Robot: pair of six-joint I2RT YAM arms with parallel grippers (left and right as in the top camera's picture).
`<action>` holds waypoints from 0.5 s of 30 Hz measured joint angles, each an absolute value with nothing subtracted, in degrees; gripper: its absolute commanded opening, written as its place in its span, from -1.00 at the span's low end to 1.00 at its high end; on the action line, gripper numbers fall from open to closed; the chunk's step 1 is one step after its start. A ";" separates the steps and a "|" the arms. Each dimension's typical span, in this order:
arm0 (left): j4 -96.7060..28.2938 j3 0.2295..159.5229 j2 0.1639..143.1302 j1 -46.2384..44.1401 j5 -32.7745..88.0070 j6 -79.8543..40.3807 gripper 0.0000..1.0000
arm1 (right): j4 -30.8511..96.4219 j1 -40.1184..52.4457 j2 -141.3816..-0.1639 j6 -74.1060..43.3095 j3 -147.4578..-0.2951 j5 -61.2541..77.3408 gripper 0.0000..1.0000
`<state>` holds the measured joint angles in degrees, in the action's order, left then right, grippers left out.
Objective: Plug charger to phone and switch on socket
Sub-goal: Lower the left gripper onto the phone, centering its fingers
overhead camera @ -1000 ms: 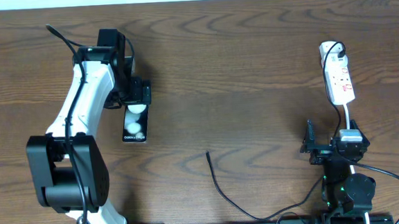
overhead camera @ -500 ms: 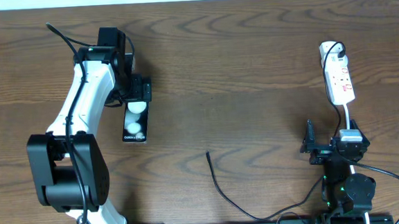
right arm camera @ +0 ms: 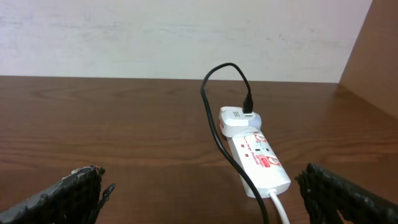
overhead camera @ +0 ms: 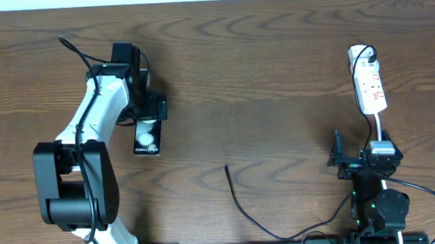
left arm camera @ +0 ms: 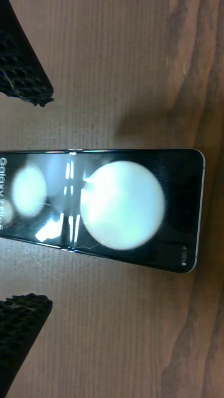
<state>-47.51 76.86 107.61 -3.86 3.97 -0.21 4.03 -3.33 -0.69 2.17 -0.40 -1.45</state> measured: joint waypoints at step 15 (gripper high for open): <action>-45.98 74.11 107.61 -3.86 3.97 -0.21 0.96 | 4.03 -3.33 -0.69 2.17 -0.40 -1.45 0.98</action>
<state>-45.98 74.11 107.61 -3.86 3.97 -0.21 4.03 -3.33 -0.69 2.17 -0.40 -1.45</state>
